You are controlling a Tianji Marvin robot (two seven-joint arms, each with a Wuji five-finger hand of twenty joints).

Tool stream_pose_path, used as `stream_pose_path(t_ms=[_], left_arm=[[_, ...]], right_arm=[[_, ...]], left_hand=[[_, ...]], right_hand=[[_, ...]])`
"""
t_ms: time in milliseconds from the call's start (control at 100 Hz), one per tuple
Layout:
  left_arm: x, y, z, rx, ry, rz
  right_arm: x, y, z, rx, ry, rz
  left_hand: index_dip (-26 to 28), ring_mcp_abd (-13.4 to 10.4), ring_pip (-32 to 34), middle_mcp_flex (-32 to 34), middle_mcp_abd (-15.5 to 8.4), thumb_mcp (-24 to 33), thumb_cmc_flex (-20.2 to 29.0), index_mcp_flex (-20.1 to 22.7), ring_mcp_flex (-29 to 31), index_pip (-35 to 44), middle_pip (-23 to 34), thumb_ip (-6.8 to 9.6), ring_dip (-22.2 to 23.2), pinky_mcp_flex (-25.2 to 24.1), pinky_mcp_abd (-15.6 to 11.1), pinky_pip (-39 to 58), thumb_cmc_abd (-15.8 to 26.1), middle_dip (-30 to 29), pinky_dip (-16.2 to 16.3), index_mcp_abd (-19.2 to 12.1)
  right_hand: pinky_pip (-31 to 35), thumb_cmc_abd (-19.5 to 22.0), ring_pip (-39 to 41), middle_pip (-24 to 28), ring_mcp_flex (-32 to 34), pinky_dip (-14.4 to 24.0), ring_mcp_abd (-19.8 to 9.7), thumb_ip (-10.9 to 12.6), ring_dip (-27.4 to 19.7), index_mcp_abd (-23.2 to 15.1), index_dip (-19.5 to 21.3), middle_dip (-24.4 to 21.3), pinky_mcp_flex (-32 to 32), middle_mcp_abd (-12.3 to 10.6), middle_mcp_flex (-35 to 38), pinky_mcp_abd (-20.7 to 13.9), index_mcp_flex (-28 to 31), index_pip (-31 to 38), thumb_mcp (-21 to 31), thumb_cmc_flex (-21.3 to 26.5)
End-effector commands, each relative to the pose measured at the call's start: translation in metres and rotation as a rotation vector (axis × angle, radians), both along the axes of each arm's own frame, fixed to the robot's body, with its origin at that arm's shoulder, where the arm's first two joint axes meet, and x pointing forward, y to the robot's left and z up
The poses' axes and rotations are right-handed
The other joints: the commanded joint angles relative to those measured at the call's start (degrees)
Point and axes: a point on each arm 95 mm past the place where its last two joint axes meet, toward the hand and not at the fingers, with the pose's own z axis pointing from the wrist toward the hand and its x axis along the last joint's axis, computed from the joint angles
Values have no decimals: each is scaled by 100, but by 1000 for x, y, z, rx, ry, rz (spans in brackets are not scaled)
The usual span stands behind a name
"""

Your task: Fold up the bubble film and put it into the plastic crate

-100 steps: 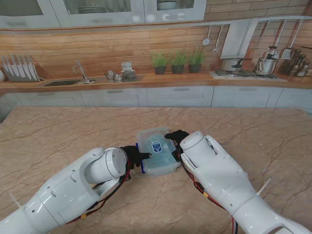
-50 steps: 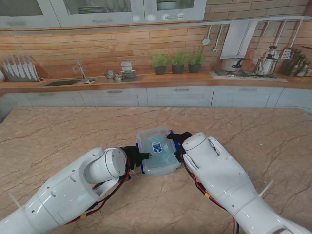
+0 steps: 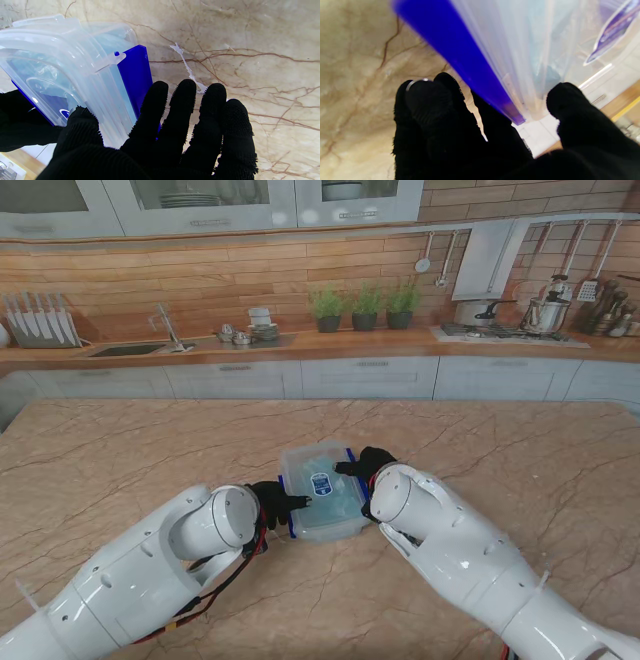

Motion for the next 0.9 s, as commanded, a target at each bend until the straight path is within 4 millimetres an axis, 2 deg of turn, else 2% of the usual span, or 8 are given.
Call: stream_pose_path(t_ms=[0,190,330,460,510,680,780,890], left_arm=[[-10,-11,-8,-30,11,-18],[-10,-17,-6,-58,-25,-24],[-9,-20,-7,-69,-29,-24],[-9,-16,-7,-75,-47,5],[-9,-13,-7,-78,-67,26],[-5,2,-7,-87,-91,98],[-4,11,-6,-110,-103,149],[-4,18,-5,-131,-113,184]], right_arm=[[-6,21,3,23,16,67],[-6,34,2,-31,26,158],[-7,42,1,-11,33,181],[-5,37,3,-11,12,151],[-4,32,3,-14,2,123],[-2,13,0,-13,-9,10],[-2,6,-2,1,-17,-45],[-2,2,-3,22,-21,-81]], left_hand=[[-27,154,144,72,9,163,393,-7,25,62,93,113,21,-61,-83,138,-100,31,81,-297],[-35,145,149,61,4,172,399,-30,21,55,98,113,19,-59,-71,140,-110,35,83,-325],[-54,142,138,31,-11,170,390,-60,2,27,81,111,12,-69,-77,135,-107,28,81,-349],[-107,123,83,-108,25,154,354,-194,-104,-88,14,106,-9,-142,-110,96,-131,5,66,-356],[-154,120,46,-189,29,148,327,-276,-164,-190,-31,104,-23,-185,-121,72,-160,-13,55,-364],[-376,58,-149,-644,48,146,213,-689,-503,-727,-288,99,-63,-474,-223,-72,-198,-117,-33,-415],[-458,54,-213,-871,87,142,166,-882,-613,-956,-419,100,-61,-575,-228,-118,-236,-186,-74,-458],[-496,42,-261,-987,86,135,122,-976,-655,-1079,-510,96,-67,-624,-239,-137,-247,-239,-96,-482]], right_hand=[[429,-181,338,256,357,74,-6,4,47,-1031,206,8,154,59,344,132,799,700,311,619],[710,1,811,714,847,132,-192,88,-57,-1179,820,110,487,-85,784,99,1033,1259,555,673],[815,-7,893,791,981,140,-257,109,-105,-1173,887,126,646,-57,844,93,1061,1299,611,690],[873,-19,850,803,917,133,-348,121,-176,-1208,886,132,695,49,630,68,811,1153,619,667],[872,-13,735,776,810,121,-301,104,-229,-1223,817,130,649,82,466,72,656,976,594,661],[714,120,315,580,456,78,-46,38,-282,-1228,87,98,316,129,114,149,-18,402,270,471],[649,170,169,529,310,74,20,62,-289,-1199,-84,92,202,96,23,176,-349,121,153,386],[593,211,49,485,215,66,81,74,-309,-1191,-112,81,121,78,-36,209,-425,35,77,329]])
